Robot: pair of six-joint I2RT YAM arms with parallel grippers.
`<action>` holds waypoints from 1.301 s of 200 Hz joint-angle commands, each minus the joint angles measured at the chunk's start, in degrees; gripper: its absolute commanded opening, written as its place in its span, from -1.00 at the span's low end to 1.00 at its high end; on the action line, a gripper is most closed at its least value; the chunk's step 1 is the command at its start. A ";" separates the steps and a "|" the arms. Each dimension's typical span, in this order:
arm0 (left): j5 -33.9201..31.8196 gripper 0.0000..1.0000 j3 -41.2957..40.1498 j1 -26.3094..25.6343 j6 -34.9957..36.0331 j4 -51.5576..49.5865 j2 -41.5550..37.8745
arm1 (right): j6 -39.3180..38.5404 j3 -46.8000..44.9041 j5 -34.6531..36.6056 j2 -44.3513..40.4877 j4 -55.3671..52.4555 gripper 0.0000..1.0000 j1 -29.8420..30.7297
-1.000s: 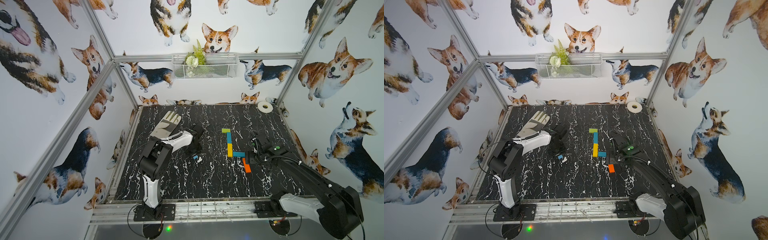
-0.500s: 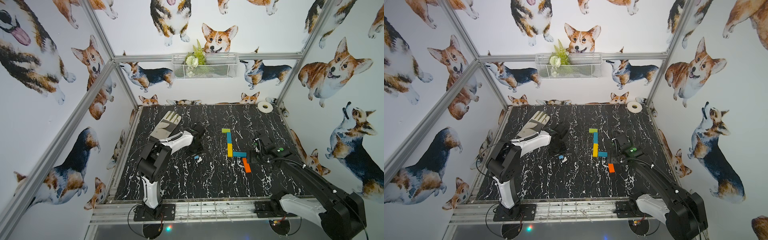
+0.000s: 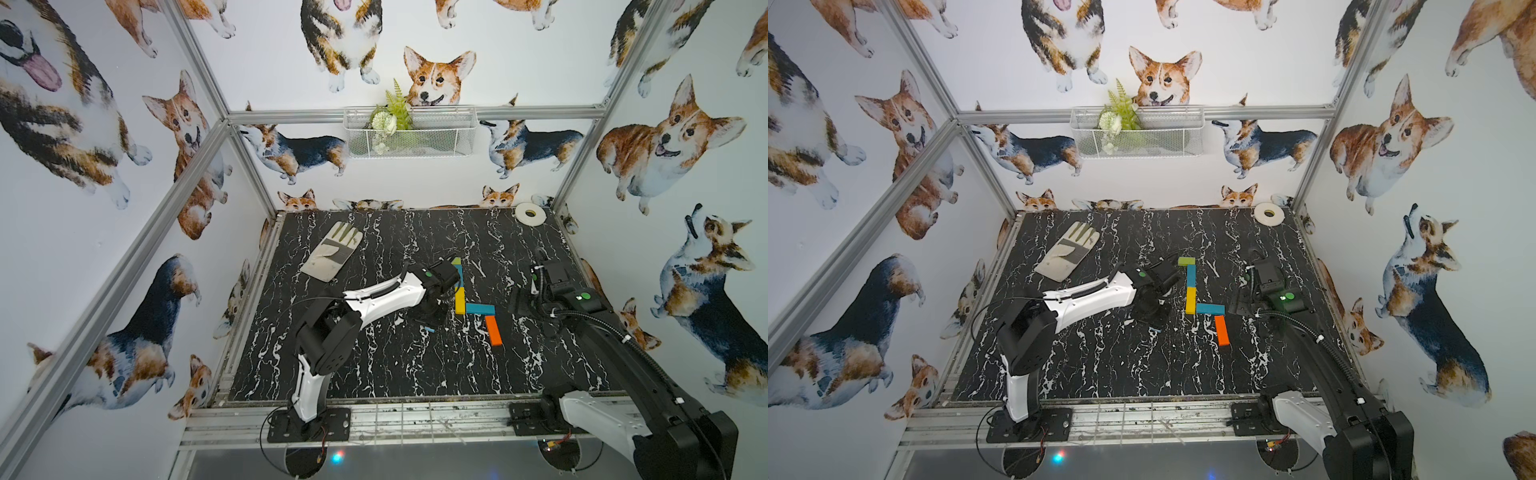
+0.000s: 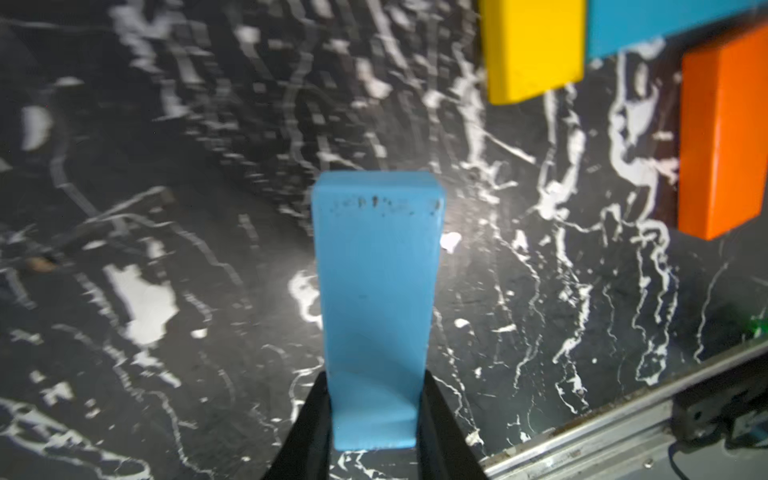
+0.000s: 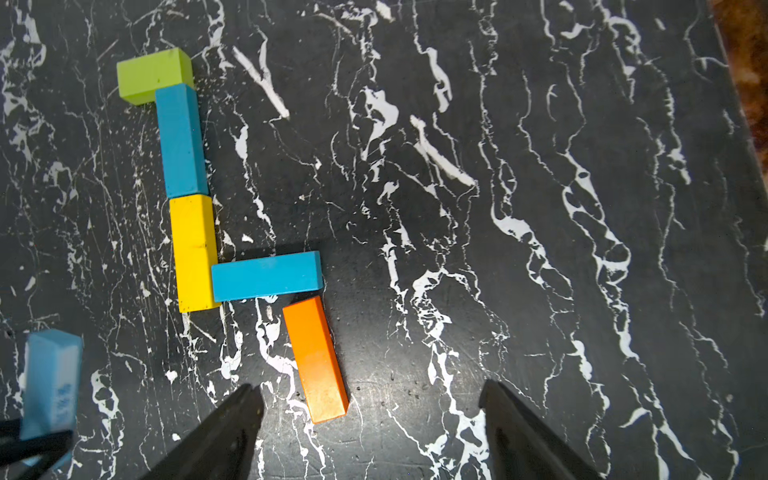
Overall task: Assemble a giraffe with building blocks
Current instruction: Assemble the building block at the center of the board.
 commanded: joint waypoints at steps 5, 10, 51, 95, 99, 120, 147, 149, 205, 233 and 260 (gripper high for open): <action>0.59 -1.00 4.99 -2.78 3.58 -4.22 4.41 | -1.04 0.69 -4.28 -0.25 -0.88 0.75 -3.66; 0.93 -1.00 5.66 -3.11 3.56 -4.41 5.23 | -1.04 0.71 -4.52 -0.23 -0.75 0.75 -3.82; 1.70 -1.00 9.38 -3.70 2.87 -4.66 9.68 | -1.04 0.09 -5.09 -0.13 -0.21 0.76 -4.11; 1.51 -1.00 12.10 -3.65 2.72 -5.32 13.32 | -1.21 -0.10 -5.47 -0.37 0.08 0.76 -4.28; 1.40 -1.00 12.16 -3.64 2.62 -5.26 13.45 | -1.15 -0.10 -5.47 -0.40 0.09 0.76 -4.29; 0.94 -1.00 12.36 -3.66 2.16 -5.23 13.97 | -1.21 -0.21 -5.61 -0.62 0.17 0.76 -4.33; 1.08 -0.86 12.45 -3.70 1.89 -4.83 14.30 | -1.30 -0.32 -5.78 -0.91 0.31 0.76 -4.37; 1.11 -0.85 12.45 -3.64 1.88 -4.80 14.29 | -1.30 -0.29 -5.82 -0.91 0.34 0.76 -4.38; 0.79 -0.74 13.80 -3.62 1.38 -4.84 15.56 | -1.37 -0.46 -6.21 -1.24 0.70 0.76 -4.38; 0.45 -0.73 14.47 -3.69 1.28 -5.20 15.81 | -1.43 -0.63 -6.48 -1.57 0.79 0.76 -4.38; 0.52 -0.73 14.99 -3.70 1.29 -5.31 16.15 | -1.48 -0.66 -6.48 -1.70 0.83 0.76 -4.37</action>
